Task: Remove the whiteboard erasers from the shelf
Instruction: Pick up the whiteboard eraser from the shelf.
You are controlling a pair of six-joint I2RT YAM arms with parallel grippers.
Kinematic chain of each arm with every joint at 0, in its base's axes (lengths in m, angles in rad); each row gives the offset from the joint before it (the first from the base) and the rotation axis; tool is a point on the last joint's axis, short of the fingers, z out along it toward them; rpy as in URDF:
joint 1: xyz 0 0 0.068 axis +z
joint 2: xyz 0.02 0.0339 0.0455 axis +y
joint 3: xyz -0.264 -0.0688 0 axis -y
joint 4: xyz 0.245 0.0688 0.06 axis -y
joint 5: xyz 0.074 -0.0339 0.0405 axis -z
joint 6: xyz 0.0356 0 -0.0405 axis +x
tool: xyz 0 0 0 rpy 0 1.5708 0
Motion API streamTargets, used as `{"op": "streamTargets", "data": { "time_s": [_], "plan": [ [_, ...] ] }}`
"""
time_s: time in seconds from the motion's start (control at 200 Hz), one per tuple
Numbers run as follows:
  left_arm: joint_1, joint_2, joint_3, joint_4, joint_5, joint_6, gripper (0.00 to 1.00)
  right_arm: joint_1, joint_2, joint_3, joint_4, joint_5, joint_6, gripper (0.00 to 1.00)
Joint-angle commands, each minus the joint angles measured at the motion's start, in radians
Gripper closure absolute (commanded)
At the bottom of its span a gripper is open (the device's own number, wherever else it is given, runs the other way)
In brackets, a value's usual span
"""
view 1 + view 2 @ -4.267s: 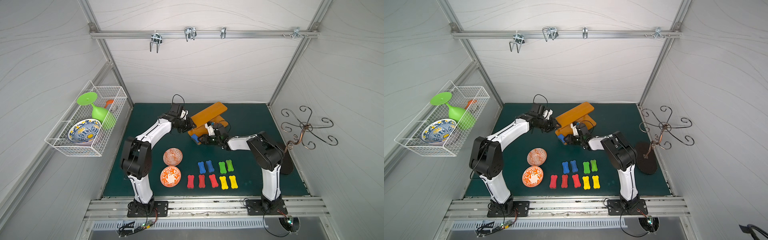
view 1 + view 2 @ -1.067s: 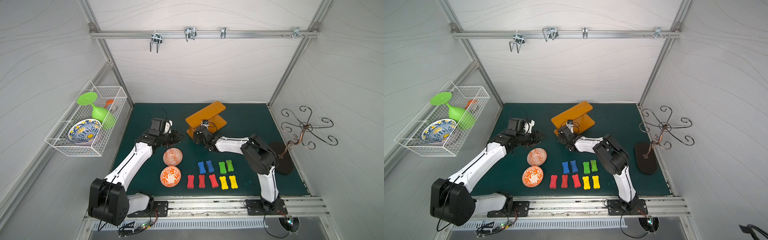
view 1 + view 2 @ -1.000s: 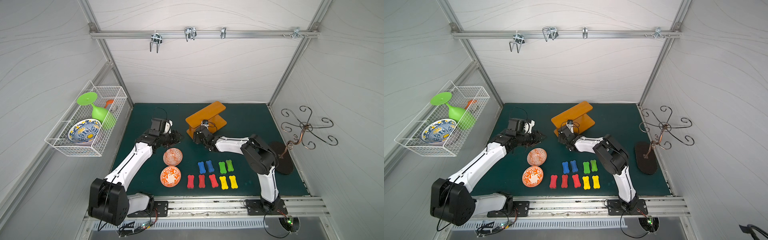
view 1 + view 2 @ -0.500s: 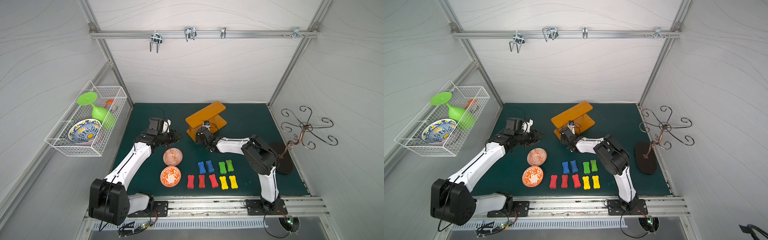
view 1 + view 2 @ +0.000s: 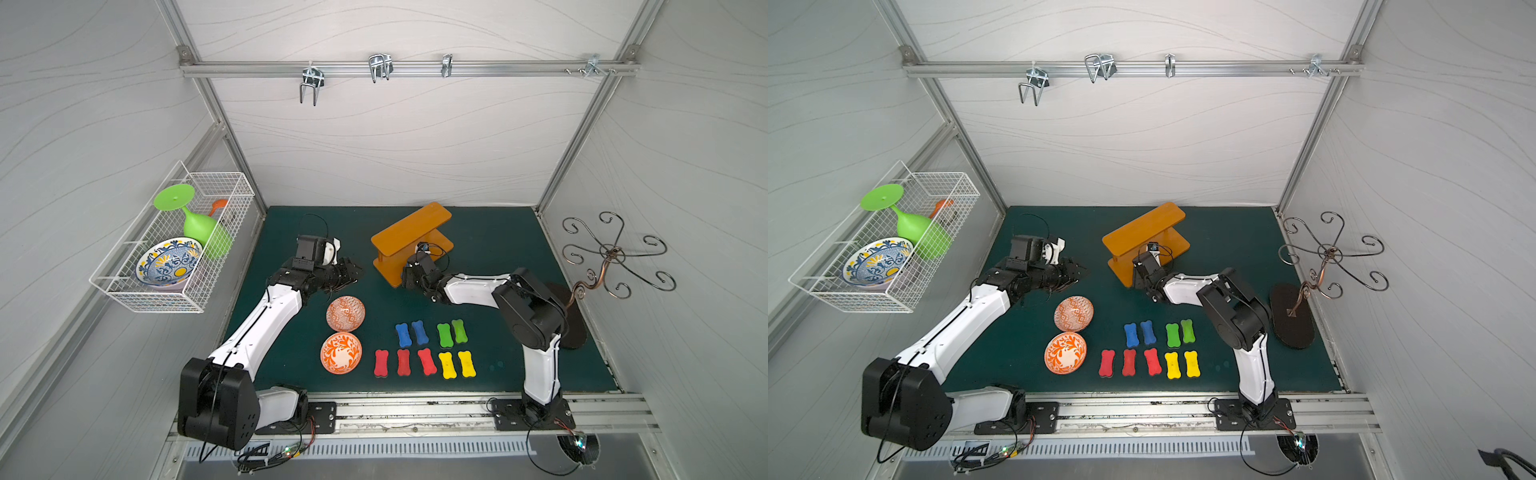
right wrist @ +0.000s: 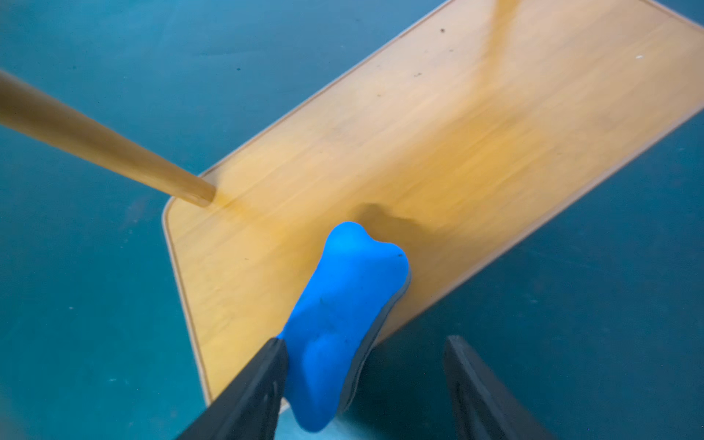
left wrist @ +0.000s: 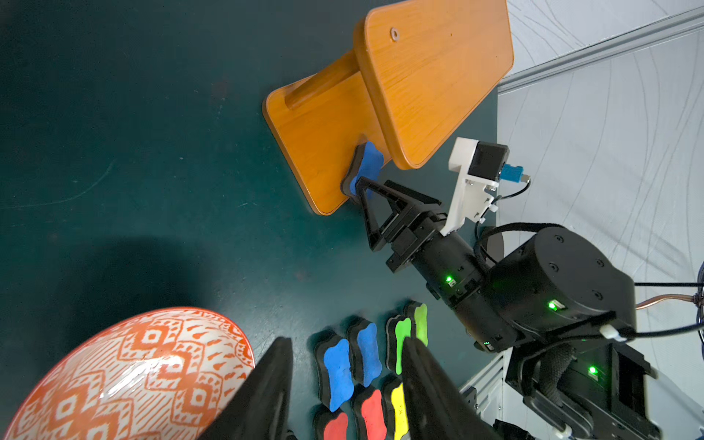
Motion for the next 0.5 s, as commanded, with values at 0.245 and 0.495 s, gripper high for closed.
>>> {"op": "streamTargets", "data": {
  "time_s": [0.245,0.495],
  "plan": [
    [0.008,0.005,-0.004,0.043,0.015,0.009,0.50,-0.011,-0.061,-0.007,-0.040,-0.083,0.017,0.24],
    [0.008,0.001,-0.007,0.041,0.014,0.012,0.50,-0.015,-0.025,0.022,-0.064,-0.075,0.044,0.22]
  ]
}}
